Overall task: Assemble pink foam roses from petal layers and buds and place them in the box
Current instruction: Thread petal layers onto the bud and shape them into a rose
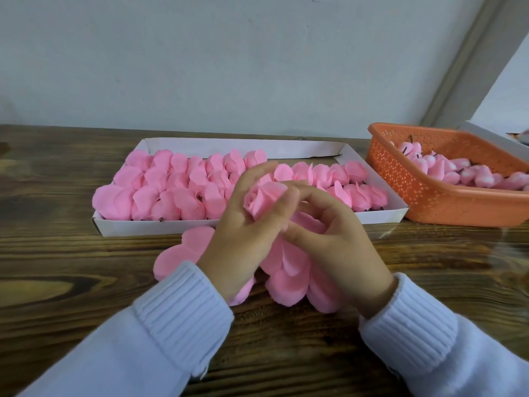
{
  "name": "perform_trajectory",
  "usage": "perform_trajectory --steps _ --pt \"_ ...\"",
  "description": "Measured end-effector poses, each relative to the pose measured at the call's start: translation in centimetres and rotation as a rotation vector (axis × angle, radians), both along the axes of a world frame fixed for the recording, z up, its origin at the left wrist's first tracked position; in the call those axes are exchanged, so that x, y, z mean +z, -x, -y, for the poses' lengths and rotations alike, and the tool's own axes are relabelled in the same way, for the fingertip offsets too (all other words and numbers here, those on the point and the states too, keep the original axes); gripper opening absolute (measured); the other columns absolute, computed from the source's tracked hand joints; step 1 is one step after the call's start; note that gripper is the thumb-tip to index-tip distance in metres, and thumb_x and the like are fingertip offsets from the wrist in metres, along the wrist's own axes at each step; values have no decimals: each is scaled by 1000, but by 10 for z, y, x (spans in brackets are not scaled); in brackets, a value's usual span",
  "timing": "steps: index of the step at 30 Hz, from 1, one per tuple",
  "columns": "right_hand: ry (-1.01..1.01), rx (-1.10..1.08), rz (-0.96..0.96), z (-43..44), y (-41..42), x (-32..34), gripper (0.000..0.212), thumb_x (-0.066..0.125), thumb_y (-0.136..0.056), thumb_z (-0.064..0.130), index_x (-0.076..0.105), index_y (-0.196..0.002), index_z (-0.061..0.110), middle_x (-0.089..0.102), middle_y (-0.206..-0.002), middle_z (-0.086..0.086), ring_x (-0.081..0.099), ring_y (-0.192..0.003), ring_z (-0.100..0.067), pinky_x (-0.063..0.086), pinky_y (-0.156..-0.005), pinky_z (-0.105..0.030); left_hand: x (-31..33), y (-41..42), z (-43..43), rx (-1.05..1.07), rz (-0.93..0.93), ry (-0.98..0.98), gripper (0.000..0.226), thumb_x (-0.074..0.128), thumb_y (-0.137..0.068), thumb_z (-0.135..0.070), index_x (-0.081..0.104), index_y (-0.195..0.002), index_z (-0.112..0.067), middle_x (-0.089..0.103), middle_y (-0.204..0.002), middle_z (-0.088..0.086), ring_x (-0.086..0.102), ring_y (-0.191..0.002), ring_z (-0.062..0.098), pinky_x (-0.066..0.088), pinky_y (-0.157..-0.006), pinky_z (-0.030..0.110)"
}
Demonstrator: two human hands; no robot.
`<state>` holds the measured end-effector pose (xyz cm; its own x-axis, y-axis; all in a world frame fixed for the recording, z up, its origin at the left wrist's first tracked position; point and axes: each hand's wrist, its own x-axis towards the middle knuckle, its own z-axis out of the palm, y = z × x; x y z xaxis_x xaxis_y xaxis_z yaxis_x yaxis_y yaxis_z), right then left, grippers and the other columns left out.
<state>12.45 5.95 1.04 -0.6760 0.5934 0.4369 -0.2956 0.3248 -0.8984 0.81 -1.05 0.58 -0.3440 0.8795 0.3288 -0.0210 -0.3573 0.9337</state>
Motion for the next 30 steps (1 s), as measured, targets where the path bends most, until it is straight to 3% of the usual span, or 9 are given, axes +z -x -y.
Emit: perform_trajectory --steps 2,6,8,10,13,19,21,24,30 --pt "107 64 -37 -2 -2 2 21 69 -80 8 70 -101 13 70 -104 2 67 -97 -14 52 -85 -26 2 6 1 -128 -10 7 83 85 -59 -48 46 -131 -33 67 -118 -2 64 -108 6 51 -80 15" --pt "265 209 -32 -9 -8 9 32 80 -75 23 70 -103 12 70 -104 -7 65 -97 -23 51 -88 -35 20 12 6 -267 -259 73 73 73 -64 -62 59 -122 -20 69 -114 -6 62 -112 8 49 -87 17" --pt "225 263 34 -10 -9 11 34 77 -78 16 66 -106 2 66 -111 -10 62 -104 -26 48 -93 -37 24 11 7 -336 -301 69 66 66 -70 -61 62 -119 -17 68 -112 -3 62 -113 12 48 -91 19" --pt "192 300 82 -9 -9 9 26 69 -80 4 64 -104 -4 59 -119 -11 58 -110 -28 47 -95 -40 23 9 8 -393 -293 52 63 65 -73 -57 61 -119 -15 65 -115 4 60 -115 12 47 -93 20" --pt "237 295 104 -6 -9 9 26 69 -76 7 65 -100 -1 59 -119 -10 59 -107 -29 49 -94 -44 19 7 8 -403 -207 69 84 71 -64 -63 55 -126 -10 64 -124 7 59 -119 17 47 -99 30" --pt "252 230 155 -5 -12 9 29 69 -78 8 63 -105 -1 58 -111 -39 58 -103 -48 44 -99 -59 20 3 9 -457 -66 60 90 78 -58 -54 43 -131 -15 68 -115 -5 61 -115 12 47 -92 21" --pt "264 239 143 -5 -11 10 27 66 -79 5 63 -105 -2 59 -111 -38 61 -102 -42 48 -98 -53 18 1 10 -414 -58 68 79 84 -64 -37 44 -130 -16 69 -114 -3 63 -111 11 49 -89 20" --pt "295 281 114 -5 -11 9 26 65 -79 5 65 -105 0 68 -103 -21 66 -97 -29 53 -89 -37 15 -2 9 -332 -12 51 44 62 -79 -12 52 -122 -18 72 -107 -3 67 -102 10 52 -82 18" --pt "227 148 93 -4 -9 11 26 70 -79 10 66 -102 0 70 -104 -15 66 -97 -26 54 -87 -35 10 -3 6 -257 74 0 34 53 -84 -14 58 -117 -13 73 -107 1 68 -102 14 53 -78 21"
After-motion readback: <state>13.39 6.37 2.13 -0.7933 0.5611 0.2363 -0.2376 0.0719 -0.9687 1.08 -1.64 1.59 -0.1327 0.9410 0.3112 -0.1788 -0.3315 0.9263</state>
